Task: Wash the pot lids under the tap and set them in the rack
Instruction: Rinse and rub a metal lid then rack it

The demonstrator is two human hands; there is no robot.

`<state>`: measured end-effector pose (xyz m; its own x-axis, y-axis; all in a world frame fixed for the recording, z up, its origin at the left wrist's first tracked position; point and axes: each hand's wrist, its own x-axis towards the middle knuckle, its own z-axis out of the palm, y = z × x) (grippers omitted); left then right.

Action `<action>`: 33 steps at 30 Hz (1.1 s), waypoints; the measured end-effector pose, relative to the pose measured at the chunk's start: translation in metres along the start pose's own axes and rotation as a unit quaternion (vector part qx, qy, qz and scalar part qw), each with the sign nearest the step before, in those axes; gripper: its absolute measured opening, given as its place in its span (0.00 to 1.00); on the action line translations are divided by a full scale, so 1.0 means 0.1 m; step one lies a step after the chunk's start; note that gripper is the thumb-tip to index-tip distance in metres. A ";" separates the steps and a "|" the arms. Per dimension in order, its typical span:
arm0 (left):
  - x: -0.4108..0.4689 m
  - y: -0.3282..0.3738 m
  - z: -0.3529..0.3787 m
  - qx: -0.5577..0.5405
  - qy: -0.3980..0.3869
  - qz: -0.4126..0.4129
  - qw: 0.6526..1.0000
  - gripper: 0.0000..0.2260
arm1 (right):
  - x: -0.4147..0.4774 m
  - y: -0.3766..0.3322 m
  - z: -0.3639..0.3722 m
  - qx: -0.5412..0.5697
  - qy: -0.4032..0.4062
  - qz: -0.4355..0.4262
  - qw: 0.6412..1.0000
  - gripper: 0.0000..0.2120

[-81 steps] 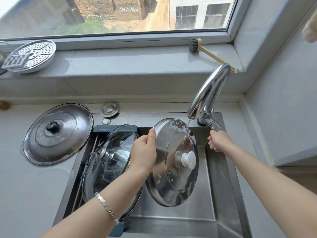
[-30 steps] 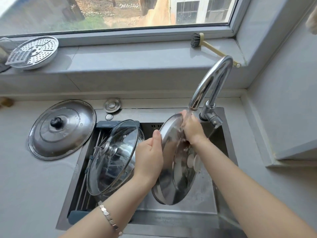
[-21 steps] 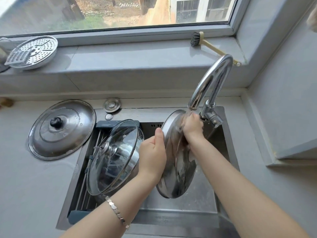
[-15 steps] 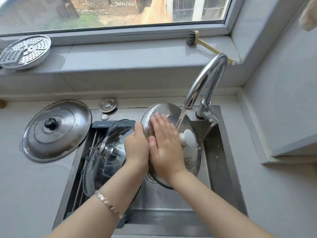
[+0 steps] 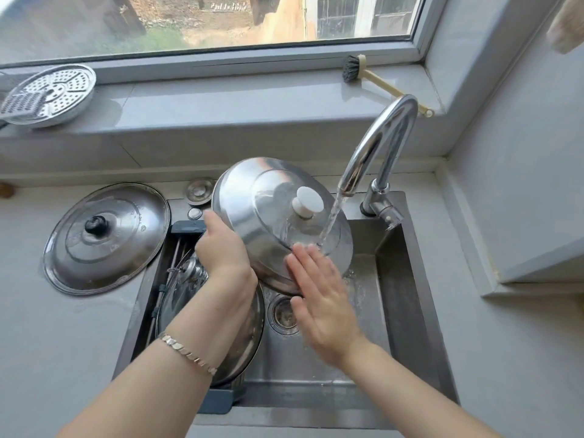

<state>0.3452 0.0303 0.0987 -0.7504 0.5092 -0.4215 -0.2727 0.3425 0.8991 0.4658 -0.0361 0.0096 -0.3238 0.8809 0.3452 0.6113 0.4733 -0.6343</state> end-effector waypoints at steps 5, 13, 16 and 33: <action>-0.16 -0.11 -0.02 0.005 0.006 0.005 1.000 0.18 | 0.19 -0.02 -0.11 0.057 -0.046 0.227 0.971 0.35; -0.22 -0.18 -0.10 0.034 -0.028 0.027 0.999 0.19 | 0.30 0.23 -0.12 0.136 -0.040 0.349 0.926 0.28; -0.21 -0.23 -0.15 0.048 -0.113 0.020 0.992 0.18 | 0.49 0.65 -0.20 0.199 -0.033 0.369 0.907 0.22; -0.26 -0.22 0.00 0.102 -0.147 -0.020 0.984 0.19 | 0.39 -0.27 -0.16 0.045 -0.076 0.011 0.996 0.25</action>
<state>0.3701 0.0094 0.0901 -0.5264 0.6882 -0.4993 -0.1494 0.5032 0.8511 0.4482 -0.0148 0.0507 -0.4209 0.8787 0.2253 0.5552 0.4459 -0.7021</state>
